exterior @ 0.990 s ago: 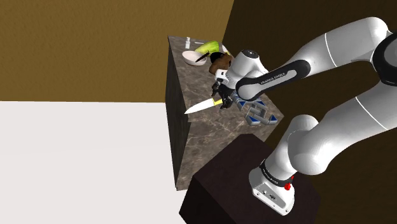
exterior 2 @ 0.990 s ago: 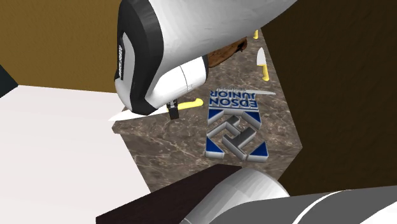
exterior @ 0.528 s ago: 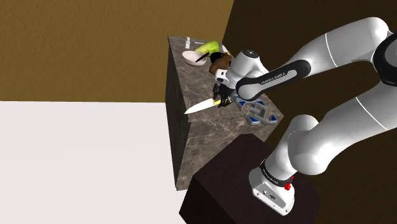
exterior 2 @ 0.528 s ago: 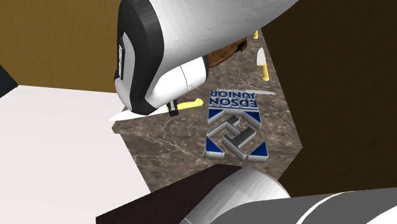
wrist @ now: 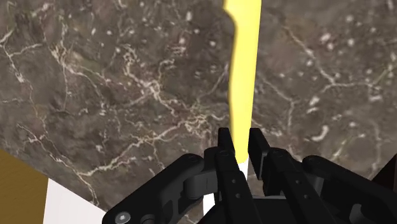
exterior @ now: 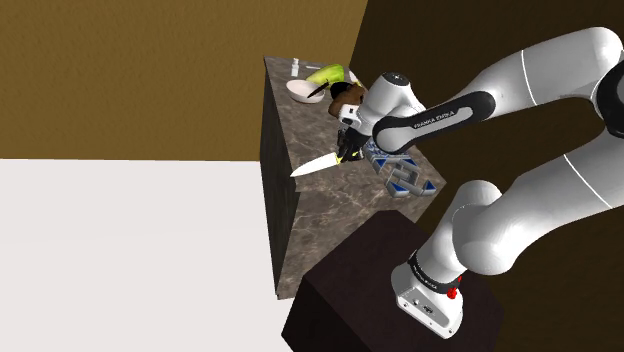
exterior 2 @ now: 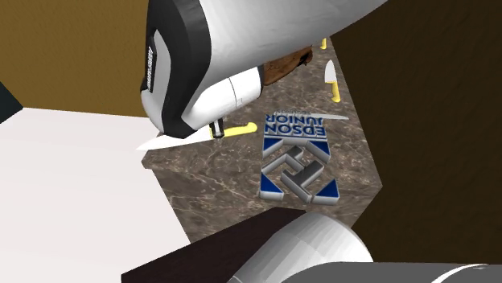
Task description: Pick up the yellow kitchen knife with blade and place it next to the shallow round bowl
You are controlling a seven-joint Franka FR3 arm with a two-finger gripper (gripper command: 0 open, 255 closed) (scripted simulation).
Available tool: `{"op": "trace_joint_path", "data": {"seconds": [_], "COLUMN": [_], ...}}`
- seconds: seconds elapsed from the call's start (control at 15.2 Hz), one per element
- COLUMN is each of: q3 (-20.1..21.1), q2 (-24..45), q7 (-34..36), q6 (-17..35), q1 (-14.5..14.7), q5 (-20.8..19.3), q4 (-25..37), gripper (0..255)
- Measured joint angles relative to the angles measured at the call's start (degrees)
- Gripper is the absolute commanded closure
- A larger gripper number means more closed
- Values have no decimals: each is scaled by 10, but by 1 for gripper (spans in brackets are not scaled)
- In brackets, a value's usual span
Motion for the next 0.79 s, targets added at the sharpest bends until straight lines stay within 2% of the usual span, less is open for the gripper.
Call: {"op": "trace_joint_path", "data": {"seconds": [0.79], "q3": [28], "q2": [-78], "q7": [-10], "q6": [-123], "q1": [2], "q5": [18], "q4": [46], "gripper": [255]}}
